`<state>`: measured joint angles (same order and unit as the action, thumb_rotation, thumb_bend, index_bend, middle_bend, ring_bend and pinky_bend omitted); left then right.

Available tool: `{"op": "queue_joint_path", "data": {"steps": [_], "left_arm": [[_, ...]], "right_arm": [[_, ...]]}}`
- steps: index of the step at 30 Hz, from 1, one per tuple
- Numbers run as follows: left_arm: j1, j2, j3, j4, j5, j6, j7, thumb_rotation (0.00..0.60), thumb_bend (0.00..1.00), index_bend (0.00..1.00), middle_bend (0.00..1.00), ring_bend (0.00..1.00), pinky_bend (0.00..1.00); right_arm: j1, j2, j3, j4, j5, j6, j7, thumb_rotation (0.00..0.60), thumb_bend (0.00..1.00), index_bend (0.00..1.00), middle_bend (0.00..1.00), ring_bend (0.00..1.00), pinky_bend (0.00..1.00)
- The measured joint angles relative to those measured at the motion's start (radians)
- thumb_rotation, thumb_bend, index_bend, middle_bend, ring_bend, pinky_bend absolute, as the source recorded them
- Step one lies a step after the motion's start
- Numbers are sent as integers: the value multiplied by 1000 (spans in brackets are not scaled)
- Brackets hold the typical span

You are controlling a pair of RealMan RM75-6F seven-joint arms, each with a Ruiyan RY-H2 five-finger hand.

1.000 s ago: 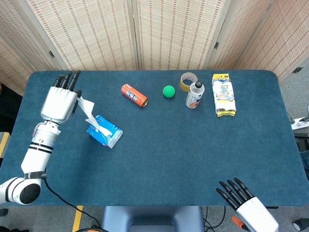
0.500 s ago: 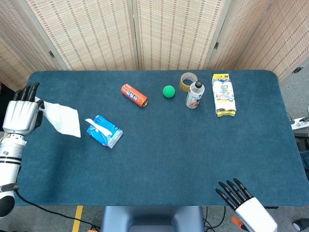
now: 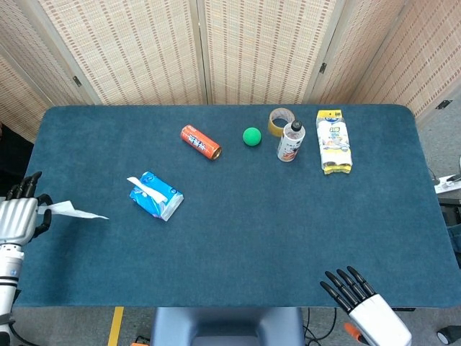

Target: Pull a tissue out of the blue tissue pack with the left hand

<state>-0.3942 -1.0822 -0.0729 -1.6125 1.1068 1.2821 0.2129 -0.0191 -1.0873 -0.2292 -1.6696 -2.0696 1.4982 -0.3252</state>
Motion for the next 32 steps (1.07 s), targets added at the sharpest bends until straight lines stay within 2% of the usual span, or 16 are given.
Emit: {"op": "queue_joint_path", "data": {"steps": [4,7,10,14,22,32], "left_arm": [[44,-45,20,-6,38,46,-24,600,601,587,37,1,145],[73,-70,31,-17,50,77,-12,600,579,493,7,0,123],[88,-78,37,-37,57,88,6,600,493,227,0,0,98],[112,-87,43,-70,61,107,41,600,354,28,0,0,68],[158,-99,58,-84,101,146,51,600,277,0,0,0,28],[193,-85,43,-106,142,208,40,600,275,0,0,0,24]], "right_arm": [[-1,0,0,1,-2,3,-1,600,113,0,0,0,0],[-2,0,0,1,-1,5,-1,600,113,0,0,0,0],[-1,1,-1,2,-3,6,0,600,113,0,0,0,0],[-2,2,-1,1,-3,8,-1,600,113,0,0,0,0],[-5,0,2,2,-2,12,-8,600,113,0,0,0,0],[-13,-6,-6,14,-19,21,-19,600,113,0,0,0,0]]}}
